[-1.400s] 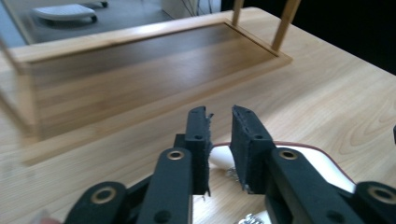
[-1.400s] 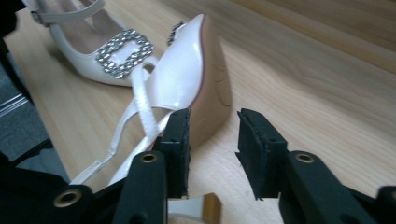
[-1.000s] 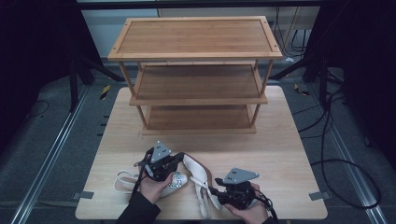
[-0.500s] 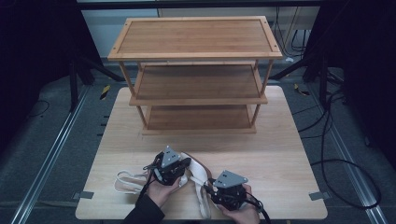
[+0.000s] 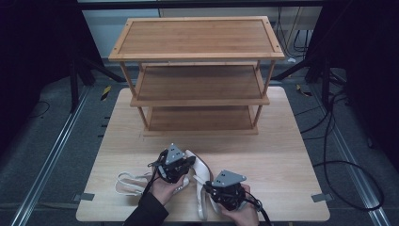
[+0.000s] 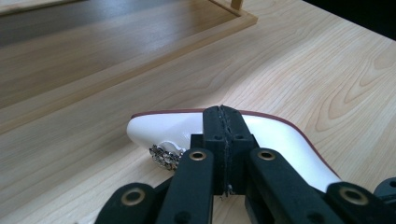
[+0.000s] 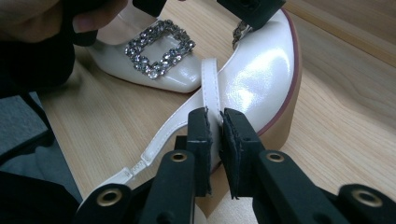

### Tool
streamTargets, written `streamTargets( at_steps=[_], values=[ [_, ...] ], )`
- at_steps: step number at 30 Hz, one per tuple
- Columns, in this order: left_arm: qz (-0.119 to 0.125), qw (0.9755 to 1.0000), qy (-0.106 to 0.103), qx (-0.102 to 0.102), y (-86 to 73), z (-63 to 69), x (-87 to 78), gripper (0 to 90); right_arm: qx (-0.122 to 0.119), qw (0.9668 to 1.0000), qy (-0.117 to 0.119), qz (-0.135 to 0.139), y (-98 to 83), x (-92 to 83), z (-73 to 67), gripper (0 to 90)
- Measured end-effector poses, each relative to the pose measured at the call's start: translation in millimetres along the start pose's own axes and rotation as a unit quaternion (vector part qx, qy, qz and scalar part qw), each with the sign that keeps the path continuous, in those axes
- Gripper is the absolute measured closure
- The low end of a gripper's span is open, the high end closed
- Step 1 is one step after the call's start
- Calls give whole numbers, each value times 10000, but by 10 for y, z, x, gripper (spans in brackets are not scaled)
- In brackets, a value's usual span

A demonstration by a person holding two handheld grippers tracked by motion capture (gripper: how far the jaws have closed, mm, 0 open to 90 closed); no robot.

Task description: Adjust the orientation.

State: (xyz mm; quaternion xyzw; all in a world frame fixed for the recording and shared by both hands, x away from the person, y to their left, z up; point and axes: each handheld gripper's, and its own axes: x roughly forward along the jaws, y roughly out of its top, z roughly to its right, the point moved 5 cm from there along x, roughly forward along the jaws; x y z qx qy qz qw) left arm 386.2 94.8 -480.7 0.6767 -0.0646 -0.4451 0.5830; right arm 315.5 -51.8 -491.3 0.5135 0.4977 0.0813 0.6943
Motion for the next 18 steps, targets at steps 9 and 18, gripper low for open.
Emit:
streamTargets(
  at_steps=[9, 18],
  values=[
    [58, 9998, -185, 91, 226, 155, 197, 891, 168, 9998, -7, 55, -43, -67, 113, 822],
    [-125, 9994, -216, 230, 414, 257, 555, 891, 507, 9978, -395, 165, -119, -236, 420, 827]
  ],
)
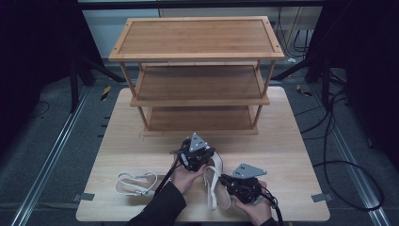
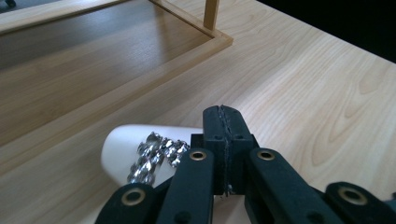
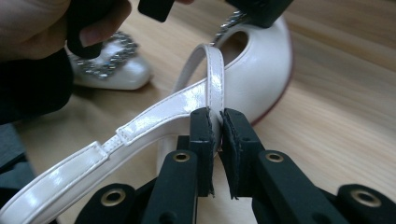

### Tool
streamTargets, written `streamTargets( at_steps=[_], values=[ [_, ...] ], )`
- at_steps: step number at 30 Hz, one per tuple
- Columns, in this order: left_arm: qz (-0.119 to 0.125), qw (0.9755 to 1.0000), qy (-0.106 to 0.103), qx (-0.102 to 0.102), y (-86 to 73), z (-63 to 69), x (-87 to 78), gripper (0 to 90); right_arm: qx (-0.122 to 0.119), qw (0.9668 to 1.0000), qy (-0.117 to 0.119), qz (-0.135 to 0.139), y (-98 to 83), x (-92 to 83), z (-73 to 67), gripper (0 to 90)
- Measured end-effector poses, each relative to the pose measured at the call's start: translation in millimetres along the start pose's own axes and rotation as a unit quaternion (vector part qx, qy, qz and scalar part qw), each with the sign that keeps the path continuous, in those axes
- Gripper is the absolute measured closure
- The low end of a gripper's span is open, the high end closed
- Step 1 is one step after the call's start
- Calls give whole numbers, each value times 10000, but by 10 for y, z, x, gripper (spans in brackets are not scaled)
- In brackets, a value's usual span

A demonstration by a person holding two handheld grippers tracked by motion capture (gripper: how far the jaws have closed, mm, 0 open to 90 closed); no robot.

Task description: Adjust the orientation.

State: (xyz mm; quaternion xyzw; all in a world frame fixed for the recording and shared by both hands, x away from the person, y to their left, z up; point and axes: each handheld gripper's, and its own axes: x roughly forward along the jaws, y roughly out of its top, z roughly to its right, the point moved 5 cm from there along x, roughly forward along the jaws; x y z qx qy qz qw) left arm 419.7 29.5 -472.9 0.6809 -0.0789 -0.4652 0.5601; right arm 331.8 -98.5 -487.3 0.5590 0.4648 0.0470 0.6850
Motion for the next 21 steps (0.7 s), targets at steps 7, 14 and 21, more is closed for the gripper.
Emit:
streamTargets(
  at_steps=[7, 14, 21],
  values=[
    [-300, 9995, 129, -54, 72, -42, 266, 891, 171, 9995, -274, 50, 7, 8, 280, 868],
    [-333, 9992, 156, -127, 154, -79, 311, 888, 533, 9978, -396, 23, 0, 60, 501, 884],
    [151, 9996, 147, -186, 311, -142, -222, 868, 547, 9954, -599, 508, 84, -124, 583, 820]
  ],
)
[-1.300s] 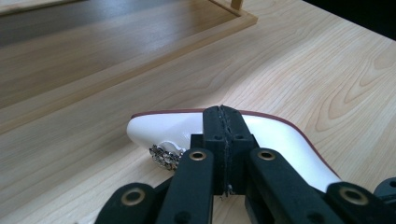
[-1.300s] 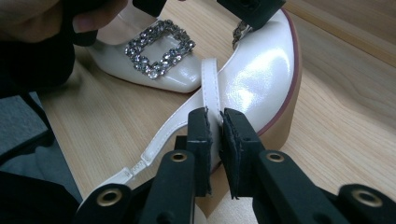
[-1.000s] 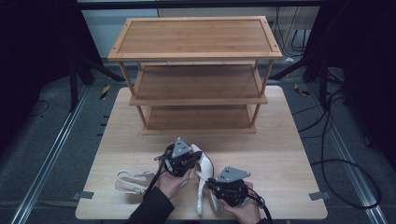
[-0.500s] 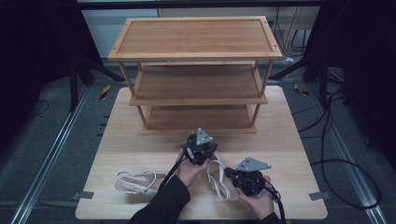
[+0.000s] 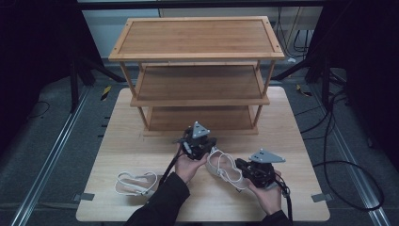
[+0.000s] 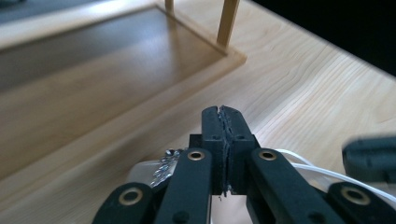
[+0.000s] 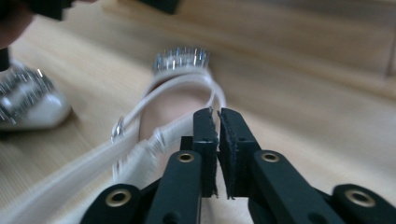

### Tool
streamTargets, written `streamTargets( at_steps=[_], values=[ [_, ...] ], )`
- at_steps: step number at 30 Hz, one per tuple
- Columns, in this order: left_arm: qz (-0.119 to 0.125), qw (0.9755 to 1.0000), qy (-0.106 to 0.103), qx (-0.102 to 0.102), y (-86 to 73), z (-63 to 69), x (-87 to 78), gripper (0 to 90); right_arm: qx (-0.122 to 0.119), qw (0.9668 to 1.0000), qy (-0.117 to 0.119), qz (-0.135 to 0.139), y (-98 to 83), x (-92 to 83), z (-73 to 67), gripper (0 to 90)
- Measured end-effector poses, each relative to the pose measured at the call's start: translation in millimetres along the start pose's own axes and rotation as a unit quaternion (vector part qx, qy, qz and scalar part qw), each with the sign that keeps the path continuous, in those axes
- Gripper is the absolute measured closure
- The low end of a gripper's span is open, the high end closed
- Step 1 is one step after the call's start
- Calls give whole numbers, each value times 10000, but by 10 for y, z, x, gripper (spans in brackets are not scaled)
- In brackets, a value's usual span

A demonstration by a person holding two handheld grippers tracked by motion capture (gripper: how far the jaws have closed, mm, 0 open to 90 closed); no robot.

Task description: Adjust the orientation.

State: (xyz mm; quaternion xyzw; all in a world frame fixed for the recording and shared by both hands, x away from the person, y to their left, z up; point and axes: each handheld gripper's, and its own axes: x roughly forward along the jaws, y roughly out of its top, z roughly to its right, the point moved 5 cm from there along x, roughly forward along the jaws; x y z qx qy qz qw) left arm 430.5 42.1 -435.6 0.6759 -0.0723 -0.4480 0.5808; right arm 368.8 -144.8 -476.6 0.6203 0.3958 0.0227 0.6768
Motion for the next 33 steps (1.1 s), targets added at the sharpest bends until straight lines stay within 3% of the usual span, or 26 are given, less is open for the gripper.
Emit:
streamTargets(
  at_steps=[4, 7, 8, 9, 10, 11, 12, 13, 14, 16, 17, 18, 19, 20, 21, 22, 23, 24, 25, 26, 29, 30, 32, 33],
  values=[
    [214, 9997, 138, -16, 18, -159, -446, 823, -45, 9989, -49, 470, 171, -196, 7, 696],
    [363, 9988, 333, -40, -26, -354, -813, 750, 8, 9979, -32, 647, 245, -280, -4, 583],
    [363, 9988, 333, -40, -26, -354, -813, 727, 8, 9979, -32, 647, 245, -280, -4, 583],
    [405, 9982, 444, -63, -50, -428, -920, 727, 13, 9976, -11, 697, 265, -306, -10, 550],
    [507, 9964, 657, -165, -116, -595, -1131, 675, 28, 9973, 80, 733, 284, -316, -31, 447],
    [507, 9964, 657, -165, -116, -595, -1131, 657, 28, 9973, 80, 733, 284, -316, -31, 447],
    [622, 9937, 880, -319, -207, -779, -1341, 636, -18, 9974, 150, 704, 286, -310, -61, 366],
    [622, 9937, 880, -319, -207, -779, -1341, 612, -18, 9974, 150, 704, 286, -310, -61, 366],
    [706, 9906, 1088, -440, -306, -940, -1509, 583, -89, 9976, 198, 660, 275, -289, -102, 274],
    [755, 9867, 1322, -575, -451, -1112, -1676, 527, -167, 9981, 205, 550, 244, -255, -136, 224],
    [755, 9867, 1322, -575, -451, -1112, -1676, 509, -173, 9984, 220, 500, 222, -239, -158, 211],
    [763, 9822, 1556, -729, -612, -1261, -1818, 493, -190, 9986, 256, 428, 197, -217, -177, 192],
    [763, 9801, 1643, -818, -692, -1324, -1873, 473, -215, 9988, 278, 351, 171, -197, -195, 170],
    [763, 9801, 1643, -818, -692, -1324, -1873, 460, -215, 9988, 278, 351, 171, -197, -195, 170],
    [775, 9759, 1819, -927, -847, -1439, -1961, 449, -301, 9988, 308, 218, 120, -157, -227, 146],
    [775, 9759, 1819, -927, -847, -1439, -1961, 442, -340, 9988, 320, 165, 95, -139, -243, 133],
    [696, 9727, 1966, -1020, -987, -1546, -2013, 439, -366, 9987, 333, 109, 68, -123, -257, 122],
    [696, 9727, 1966, -1020, -987, -1546, -2013, 429, -407, 9986, 346, 29, 36, -106, -266, 113],
    [615, 9680, 2209, -1019, -1081, -1644, -2068, 420, -432, 9985, 334, -52, 1, -87, -273, 105],
    [615, 9680, 2209, -1019, -1081, -1644, -2068, 412, -432, 9985, 334, -52, 1, -87, -273, 105],
    [612, 9643, 2363, -1027, -1200, -1752, -2110, 400, -465, 9980, 296, -295, -131, -26, -255, 104],
    [515, 9618, 2485, -1028, -1295, -1826, -2109, 393, -388, 9981, 296, -372, -193, 8, -239, 104],
    [471, 9609, 2517, -1051, -1344, -1859, -2100, 384, -361, 9980, 297, -421, -222, 30, -232, 104],
    [367, 9600, 2578, -1033, -1442, -1921, -2069, 381, -367, 9978, 313, -463, -261, 74, -241, 104]
  ],
)
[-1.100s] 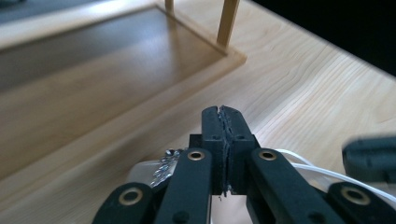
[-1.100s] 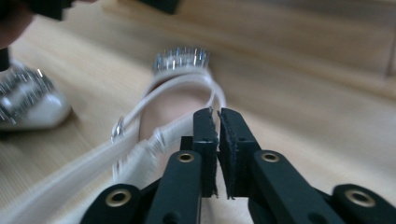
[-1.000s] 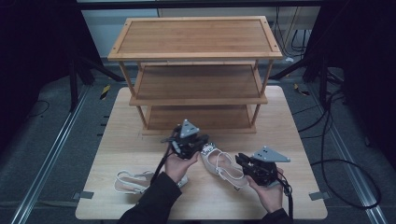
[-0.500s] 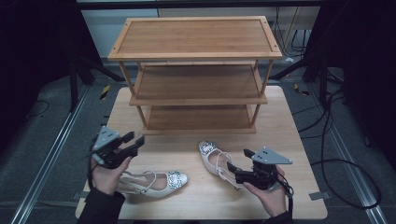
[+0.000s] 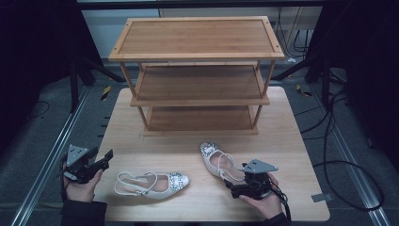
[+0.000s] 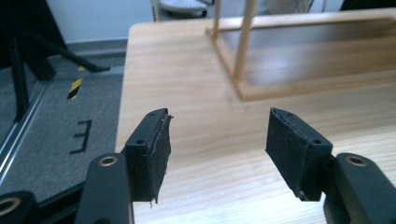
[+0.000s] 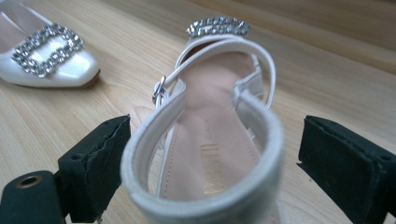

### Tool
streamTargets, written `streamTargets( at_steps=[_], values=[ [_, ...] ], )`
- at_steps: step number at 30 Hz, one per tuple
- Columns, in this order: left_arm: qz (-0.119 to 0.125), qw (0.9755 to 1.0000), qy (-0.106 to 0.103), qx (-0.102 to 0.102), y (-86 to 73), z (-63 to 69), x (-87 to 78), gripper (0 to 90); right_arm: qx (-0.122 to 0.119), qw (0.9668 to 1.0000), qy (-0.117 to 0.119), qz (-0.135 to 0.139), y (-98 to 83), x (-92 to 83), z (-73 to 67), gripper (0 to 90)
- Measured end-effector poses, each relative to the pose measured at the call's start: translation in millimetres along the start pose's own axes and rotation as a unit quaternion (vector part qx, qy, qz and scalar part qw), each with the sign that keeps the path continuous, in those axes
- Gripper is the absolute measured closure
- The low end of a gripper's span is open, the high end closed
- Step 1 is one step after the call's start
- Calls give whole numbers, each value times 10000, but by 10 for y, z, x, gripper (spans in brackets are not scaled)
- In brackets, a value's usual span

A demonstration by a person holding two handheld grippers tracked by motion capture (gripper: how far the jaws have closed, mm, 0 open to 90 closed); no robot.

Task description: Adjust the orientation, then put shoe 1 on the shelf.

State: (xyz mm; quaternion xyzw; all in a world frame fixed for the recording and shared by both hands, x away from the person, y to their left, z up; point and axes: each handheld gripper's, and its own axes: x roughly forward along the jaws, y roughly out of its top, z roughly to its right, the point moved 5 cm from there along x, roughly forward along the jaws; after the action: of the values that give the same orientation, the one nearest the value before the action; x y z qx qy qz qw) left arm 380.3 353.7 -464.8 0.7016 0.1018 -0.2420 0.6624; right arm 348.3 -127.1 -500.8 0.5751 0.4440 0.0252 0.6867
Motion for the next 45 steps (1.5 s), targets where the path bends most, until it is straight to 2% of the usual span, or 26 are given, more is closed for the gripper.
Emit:
streamTargets(
  at_steps=[4, 10, 16, 17, 20, 22, 26, 34, 38, 43, 45],
  values=[
    [-91, 9999, 49, -47, -105, -60, 64, 366, -49, 9999, 54, -148, -45, 92, -32, 97],
    [-110, 9999, 47, -84, -123, -68, 91, 368, -26, 9998, 34, -206, -60, 171, -27, 104],
    [-208, 9997, -13, -97, -169, -56, 132, 393, -40, 9995, 109, -285, -53, 294, -30, 141],
    [-254, 9996, -29, -70, -183, -46, 144, 395, -48, 9994, 145, -307, -58, 315, -42, 151],
    [-295, 9996, -35, 2, -188, -24, 159, 402, -205, 9989, -2, -414, -72, 331, -44, 232],
    [-288, 9996, -39, 14, -182, -20, 162, 404, -165, 9990, -6, -407, -76, 324, -38, 282],
    [-289, 9996, -51, 11, -184, -20, 158, 410, -143, 9990, 54, -423, -73, 326, -26, 326],
    [-299, 9995, -60, -50, -194, -34, 171, 425, -104, 9992, 115, -381, -51, 310, -38, 379],
    [-306, 9995, -51, -65, -199, -46, 171, 430, 13, 9992, 180, -358, -32, 293, -53, 389],
    [-302, 9995, -55, -83, -198, -45, 169, 435, 83, 9997, 211, -109, 24, 235, -72, 389],
    [-307, 9995, -55, -78, -198, -42, 170, 437, 126, 9997, 196, 111, 105, 191, -89, 389]
  ],
)
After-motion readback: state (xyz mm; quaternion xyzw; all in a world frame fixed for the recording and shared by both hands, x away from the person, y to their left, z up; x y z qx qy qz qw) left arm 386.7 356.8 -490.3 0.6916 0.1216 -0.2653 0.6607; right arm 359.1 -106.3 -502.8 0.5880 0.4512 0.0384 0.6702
